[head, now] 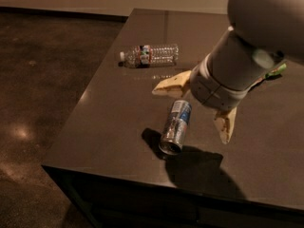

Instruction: Place redbull can upright

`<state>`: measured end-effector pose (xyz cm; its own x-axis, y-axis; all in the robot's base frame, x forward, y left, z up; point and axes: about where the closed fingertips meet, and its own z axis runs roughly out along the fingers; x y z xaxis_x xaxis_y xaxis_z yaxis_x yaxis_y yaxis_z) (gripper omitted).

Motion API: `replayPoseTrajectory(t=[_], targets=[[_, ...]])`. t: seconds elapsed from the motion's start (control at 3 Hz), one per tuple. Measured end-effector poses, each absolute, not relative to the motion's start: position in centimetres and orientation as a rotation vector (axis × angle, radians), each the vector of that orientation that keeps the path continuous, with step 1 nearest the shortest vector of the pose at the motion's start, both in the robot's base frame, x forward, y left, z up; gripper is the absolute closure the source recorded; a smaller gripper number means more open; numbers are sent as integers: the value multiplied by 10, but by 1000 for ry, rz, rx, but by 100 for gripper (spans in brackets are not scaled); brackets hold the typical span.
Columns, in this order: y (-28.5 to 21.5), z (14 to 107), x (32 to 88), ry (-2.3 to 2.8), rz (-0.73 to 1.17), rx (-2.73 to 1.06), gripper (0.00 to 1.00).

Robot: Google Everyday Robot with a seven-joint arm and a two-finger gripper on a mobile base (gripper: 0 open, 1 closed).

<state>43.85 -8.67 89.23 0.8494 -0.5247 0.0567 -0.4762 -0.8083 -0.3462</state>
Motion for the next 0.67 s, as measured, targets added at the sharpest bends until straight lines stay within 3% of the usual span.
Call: replayPoseTrajectory(t=[0.67], targets=[[-74,881,434,616,-293,-2846,0]])
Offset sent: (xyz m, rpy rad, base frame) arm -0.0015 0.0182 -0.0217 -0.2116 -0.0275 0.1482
